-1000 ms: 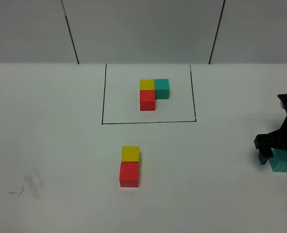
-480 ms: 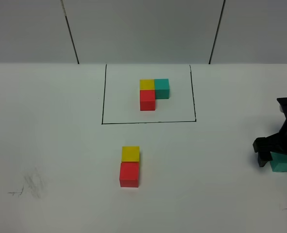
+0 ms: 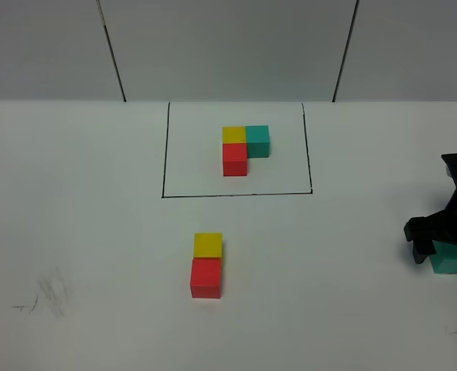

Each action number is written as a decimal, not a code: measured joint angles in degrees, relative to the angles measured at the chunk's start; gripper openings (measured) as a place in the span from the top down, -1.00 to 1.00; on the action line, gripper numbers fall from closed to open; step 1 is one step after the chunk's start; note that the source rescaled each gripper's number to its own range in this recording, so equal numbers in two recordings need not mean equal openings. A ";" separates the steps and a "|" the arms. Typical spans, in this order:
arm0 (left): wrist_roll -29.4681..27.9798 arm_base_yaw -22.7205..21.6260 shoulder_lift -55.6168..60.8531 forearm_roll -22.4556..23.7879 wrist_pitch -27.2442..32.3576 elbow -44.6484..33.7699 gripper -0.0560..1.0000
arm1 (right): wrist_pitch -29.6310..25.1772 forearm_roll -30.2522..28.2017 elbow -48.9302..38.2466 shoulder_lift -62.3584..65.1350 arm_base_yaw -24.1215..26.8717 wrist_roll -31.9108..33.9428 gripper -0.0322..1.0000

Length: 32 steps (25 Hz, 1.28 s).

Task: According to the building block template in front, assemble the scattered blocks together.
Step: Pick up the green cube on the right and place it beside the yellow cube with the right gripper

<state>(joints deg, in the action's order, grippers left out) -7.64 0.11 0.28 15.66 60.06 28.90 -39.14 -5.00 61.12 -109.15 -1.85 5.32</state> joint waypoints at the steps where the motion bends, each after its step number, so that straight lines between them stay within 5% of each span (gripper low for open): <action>1: 0.00 0.00 0.00 0.00 0.00 0.00 -0.66 | 0.00 -0.06 0.00 0.00 0.00 0.28 -0.82; 32: 0.07 0.00 0.00 0.00 0.00 0.00 -0.66 | 6.59 -1.34 -3.89 -0.65 0.00 0.91 -0.65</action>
<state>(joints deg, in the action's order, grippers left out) -7.58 0.11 0.28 15.66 60.06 28.90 -32.55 -6.34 57.23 -109.80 -1.85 6.23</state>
